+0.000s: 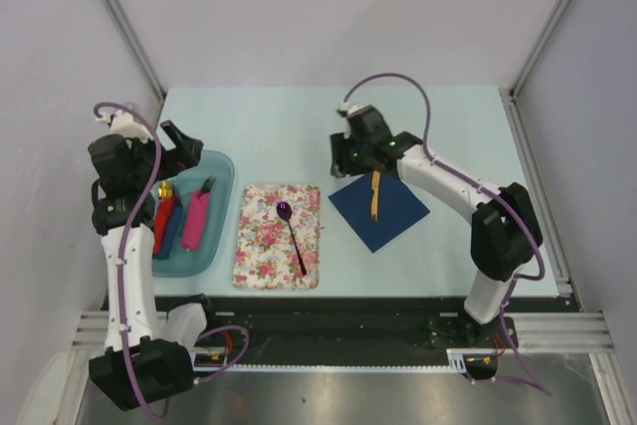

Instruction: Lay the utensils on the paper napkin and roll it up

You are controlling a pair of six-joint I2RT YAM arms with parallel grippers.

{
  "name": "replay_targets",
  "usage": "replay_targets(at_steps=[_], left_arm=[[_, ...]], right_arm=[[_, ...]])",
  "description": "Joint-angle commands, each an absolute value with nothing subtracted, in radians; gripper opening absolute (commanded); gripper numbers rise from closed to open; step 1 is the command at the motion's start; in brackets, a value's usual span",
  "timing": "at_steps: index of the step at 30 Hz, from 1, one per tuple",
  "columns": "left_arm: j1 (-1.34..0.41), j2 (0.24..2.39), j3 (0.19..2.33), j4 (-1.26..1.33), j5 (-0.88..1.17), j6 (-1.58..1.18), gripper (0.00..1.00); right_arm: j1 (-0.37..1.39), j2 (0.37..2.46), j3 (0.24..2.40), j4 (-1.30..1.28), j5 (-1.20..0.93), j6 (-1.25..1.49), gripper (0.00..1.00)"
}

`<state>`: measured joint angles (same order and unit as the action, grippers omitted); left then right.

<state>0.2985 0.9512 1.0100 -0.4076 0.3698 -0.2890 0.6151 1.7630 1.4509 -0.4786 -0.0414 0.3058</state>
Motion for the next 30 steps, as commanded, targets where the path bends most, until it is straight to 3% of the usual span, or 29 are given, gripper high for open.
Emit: replay_targets(at_steps=[1,11,30], left_arm=[[0.293,0.922,1.04,-0.411,0.359,-0.305,0.99],[0.293,0.922,1.016,-0.41,0.356,-0.308,1.0],[0.293,0.916,0.989,-0.413,0.35,-0.282,1.0]], right_arm=[[0.799,1.819,1.526,-0.446,-0.035,0.236,0.53],[0.985,2.006,1.6,-0.445,0.029,0.288,0.47],[1.023,2.184,1.674,-0.453,0.109,0.357,0.34]])
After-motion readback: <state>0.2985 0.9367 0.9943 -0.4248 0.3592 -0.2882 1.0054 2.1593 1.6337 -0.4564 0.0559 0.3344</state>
